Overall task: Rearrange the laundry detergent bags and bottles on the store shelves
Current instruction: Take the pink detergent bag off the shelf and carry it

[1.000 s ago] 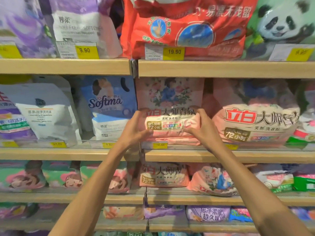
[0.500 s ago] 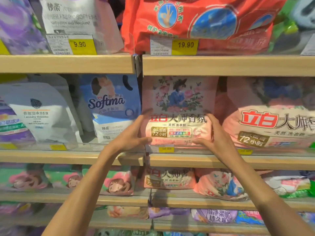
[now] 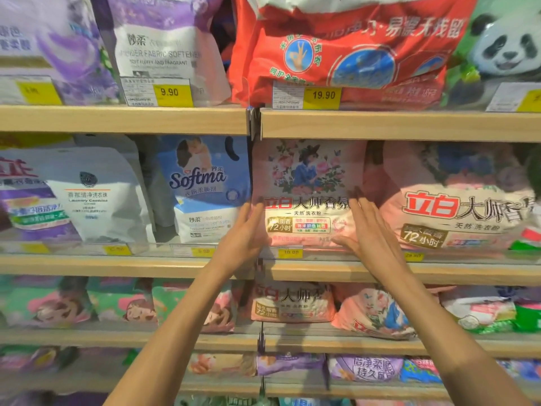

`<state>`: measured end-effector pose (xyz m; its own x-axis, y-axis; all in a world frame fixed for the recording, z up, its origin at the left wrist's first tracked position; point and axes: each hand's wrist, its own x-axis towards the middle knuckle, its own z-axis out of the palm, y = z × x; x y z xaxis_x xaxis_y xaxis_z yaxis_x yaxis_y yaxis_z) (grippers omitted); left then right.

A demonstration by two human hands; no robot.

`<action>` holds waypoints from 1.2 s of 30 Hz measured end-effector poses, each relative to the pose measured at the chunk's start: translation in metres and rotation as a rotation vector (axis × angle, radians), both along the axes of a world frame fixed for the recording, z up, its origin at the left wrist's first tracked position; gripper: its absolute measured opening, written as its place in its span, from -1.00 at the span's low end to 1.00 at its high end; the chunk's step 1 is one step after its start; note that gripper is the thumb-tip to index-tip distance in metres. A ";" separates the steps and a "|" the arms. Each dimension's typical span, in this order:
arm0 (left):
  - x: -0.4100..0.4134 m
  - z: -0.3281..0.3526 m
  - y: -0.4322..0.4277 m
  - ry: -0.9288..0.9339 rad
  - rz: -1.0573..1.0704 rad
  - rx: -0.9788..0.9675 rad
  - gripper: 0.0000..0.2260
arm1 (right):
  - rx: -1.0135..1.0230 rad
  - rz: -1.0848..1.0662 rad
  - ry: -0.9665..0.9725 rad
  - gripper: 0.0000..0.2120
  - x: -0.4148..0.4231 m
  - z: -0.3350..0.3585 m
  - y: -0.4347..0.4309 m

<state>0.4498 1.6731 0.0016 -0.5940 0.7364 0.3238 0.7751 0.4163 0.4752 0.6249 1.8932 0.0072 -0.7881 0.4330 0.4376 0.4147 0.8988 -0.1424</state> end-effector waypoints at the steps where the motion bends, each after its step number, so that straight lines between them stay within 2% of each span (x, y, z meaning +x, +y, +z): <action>1: 0.000 0.001 0.000 -0.006 0.019 -0.003 -0.32 | -0.034 -0.002 -0.005 -0.13 0.000 0.000 0.000; 7: 0.002 0.003 -0.005 0.014 0.060 0.007 -0.36 | -0.133 -0.017 -0.036 -0.12 0.001 0.001 -0.004; 12: 0.012 -0.002 -0.015 0.025 0.068 0.038 -0.40 | -0.058 -0.045 -0.064 -0.13 0.006 0.009 -0.013; 20: 0.034 -0.002 -0.044 0.160 0.173 -0.105 -0.54 | 0.088 -0.070 -0.181 -0.34 0.026 0.022 -0.041; 24: 0.054 0.005 -0.057 0.225 0.208 -0.232 -0.64 | 0.092 -0.075 -0.358 -0.35 0.042 0.029 -0.062; 28: 0.084 0.016 -0.069 0.313 0.260 -0.356 -0.61 | 0.081 -0.046 -0.425 -0.40 0.068 0.034 -0.086; 36: 0.155 0.022 -0.117 0.353 0.240 -0.372 -0.58 | -0.005 0.088 -0.525 -0.48 0.115 0.029 -0.140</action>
<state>0.6046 1.5559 0.0235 -0.6618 0.6965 0.2774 0.7233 0.6904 -0.0077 0.7398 1.7528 0.0363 -0.9341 0.3559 -0.0271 0.3539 0.9334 0.0595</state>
